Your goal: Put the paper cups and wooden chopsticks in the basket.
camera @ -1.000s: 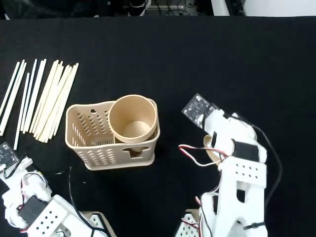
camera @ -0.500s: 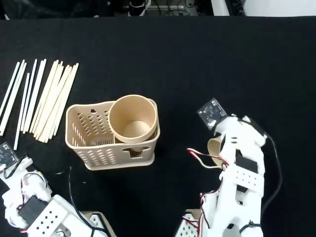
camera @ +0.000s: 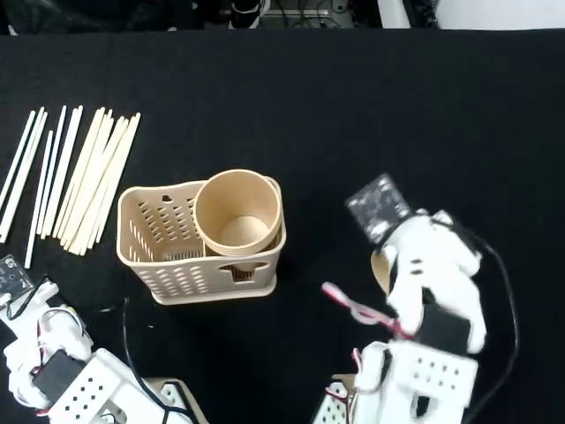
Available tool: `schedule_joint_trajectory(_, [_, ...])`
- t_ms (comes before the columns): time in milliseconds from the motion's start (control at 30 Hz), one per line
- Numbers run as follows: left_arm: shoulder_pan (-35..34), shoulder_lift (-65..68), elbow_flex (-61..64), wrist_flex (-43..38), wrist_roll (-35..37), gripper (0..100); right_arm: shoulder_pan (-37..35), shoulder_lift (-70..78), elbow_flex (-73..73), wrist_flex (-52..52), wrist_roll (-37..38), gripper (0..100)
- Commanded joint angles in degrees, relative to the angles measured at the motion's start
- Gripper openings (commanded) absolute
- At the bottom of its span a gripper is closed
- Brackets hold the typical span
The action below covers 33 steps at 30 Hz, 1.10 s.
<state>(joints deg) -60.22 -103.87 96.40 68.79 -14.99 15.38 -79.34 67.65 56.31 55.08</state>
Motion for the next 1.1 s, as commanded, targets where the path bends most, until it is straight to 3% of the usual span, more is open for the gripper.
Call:
schedule_joint_trajectory(0, [0.2, -0.4, 1.0, -0.3, -0.4, 15, -5.1, -4.0, -7.4, 18.0, -1.0, 24.0])
schedule_joint_trajectory(100, [0.2, -0.4, 1.0, -0.3, -0.4, 15, -5.8, -2.3, -8.6, 23.9, -0.4, 42.2])
schedule_joint_trajectory(333, [0.2, -0.4, 1.0, -0.3, -0.4, 15, -5.9, 13.9, -7.1, 21.9, 2.6, 35.3])
schedule_joint_trajectory(633, [0.2, -0.4, 1.0, -0.3, -0.4, 15, 1.4, 40.7, -8.0, -11.3, 4.0, 34.8])
schedule_joint_trajectory(733, [0.2, -0.4, 1.0, -0.3, -0.4, 15, 3.1, 42.9, -8.0, -15.6, 6.9, 25.7])
schedule_joint_trajectory(867, [0.2, -0.4, 1.0, -0.3, -0.4, 15, 3.3, 39.7, -8.7, -16.8, 6.8, 1.1])
schedule_joint_trajectory(1067, [0.2, -0.4, 1.0, -0.3, -0.4, 15, 2.9, 24.3, -8.7, -16.4, 1.1, 1.4])
